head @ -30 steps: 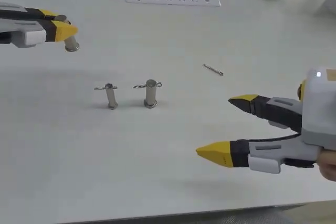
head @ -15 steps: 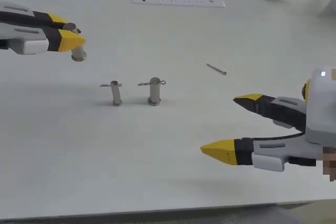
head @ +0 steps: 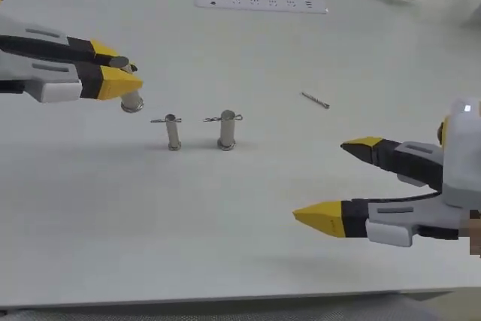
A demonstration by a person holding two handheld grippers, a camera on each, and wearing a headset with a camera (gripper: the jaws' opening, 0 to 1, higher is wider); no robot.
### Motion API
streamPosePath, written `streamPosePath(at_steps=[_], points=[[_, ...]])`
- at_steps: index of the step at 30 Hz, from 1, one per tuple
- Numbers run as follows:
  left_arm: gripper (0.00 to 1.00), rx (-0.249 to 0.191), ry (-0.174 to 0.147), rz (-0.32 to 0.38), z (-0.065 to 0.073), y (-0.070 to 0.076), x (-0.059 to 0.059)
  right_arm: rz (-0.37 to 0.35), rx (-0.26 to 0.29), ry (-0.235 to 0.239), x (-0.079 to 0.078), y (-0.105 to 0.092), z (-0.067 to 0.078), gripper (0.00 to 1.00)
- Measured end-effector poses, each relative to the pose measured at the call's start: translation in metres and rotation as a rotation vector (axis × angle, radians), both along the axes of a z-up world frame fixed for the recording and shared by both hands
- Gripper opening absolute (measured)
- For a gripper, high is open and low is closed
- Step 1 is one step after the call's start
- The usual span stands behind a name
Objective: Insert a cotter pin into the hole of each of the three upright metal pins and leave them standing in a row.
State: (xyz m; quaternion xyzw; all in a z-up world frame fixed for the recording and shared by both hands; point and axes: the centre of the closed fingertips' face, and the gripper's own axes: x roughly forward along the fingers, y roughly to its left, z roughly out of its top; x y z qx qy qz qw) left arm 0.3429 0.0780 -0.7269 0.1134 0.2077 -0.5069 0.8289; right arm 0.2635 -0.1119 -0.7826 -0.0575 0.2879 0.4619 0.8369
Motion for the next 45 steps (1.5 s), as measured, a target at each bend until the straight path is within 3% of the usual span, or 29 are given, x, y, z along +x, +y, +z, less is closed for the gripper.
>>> streamPosePath(at_steps=[12,23,38,45], points=[[0.11,0.018,0.036,-0.115,-0.023,-0.035,-0.026,-0.005,-0.013,0.014,-0.001,-0.006,-0.005,0.81],[0.11,0.03,0.063,-0.175,-0.049,-0.061,-0.042,-0.013,-0.018,0.021,-0.001,-0.008,-0.008,0.81],[0.11,0.07,0.081,-0.198,-0.079,-0.067,-0.055,-0.013,-0.016,0.027,-0.002,-0.009,-0.009,0.81],[0.11,0.078,0.082,-0.183,-0.085,-0.064,-0.055,-0.007,-0.015,0.028,-0.002,-0.007,-0.01,0.81]])
